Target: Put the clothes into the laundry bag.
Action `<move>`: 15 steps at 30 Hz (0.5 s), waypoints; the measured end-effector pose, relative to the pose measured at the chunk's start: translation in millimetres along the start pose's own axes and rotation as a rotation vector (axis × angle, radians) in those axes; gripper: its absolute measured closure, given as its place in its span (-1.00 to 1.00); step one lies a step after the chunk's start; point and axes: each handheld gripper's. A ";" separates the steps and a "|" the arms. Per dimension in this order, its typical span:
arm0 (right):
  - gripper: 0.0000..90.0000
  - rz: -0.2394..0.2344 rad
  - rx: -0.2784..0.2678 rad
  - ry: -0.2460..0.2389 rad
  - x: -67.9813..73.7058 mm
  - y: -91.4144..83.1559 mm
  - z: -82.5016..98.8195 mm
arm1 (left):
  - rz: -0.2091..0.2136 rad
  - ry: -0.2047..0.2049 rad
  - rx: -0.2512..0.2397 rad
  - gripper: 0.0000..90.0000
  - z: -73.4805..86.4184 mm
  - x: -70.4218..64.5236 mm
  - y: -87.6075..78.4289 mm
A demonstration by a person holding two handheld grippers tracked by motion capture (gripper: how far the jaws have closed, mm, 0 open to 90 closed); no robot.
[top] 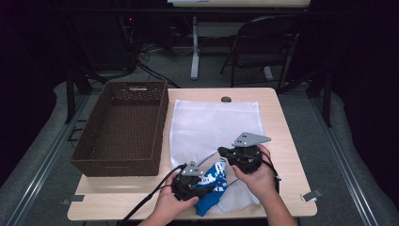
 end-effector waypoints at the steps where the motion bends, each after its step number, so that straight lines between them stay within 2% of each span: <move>1: 0.98 0.000 0.000 -0.002 0.2 0.0 0.2 | -0.002 0.002 0.004 0.43 -1.0 0.9 -0.2; 5: 0.98 -0.003 0.000 -0.007 1.0 -0.1 0.2 | -0.012 -0.019 -0.013 0.43 -7.9 3.8 -2.1; 11: 0.98 -0.003 -0.007 0.000 0.5 -2.3 -0.5 | -0.026 -0.006 0.003 0.42 -17.5 5.9 -1.8; 15: 0.98 -0.003 -0.006 -0.005 1.7 -2.1 -0.7 | -0.044 -0.022 0.028 0.42 -22.2 10.6 2.9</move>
Point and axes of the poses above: each handheld gripper's, and its own axes: y roughly forward along the jaws, z roughly out of its underside, x roughly to its left, and after that the axes turned 7 degrees about y, right-handed
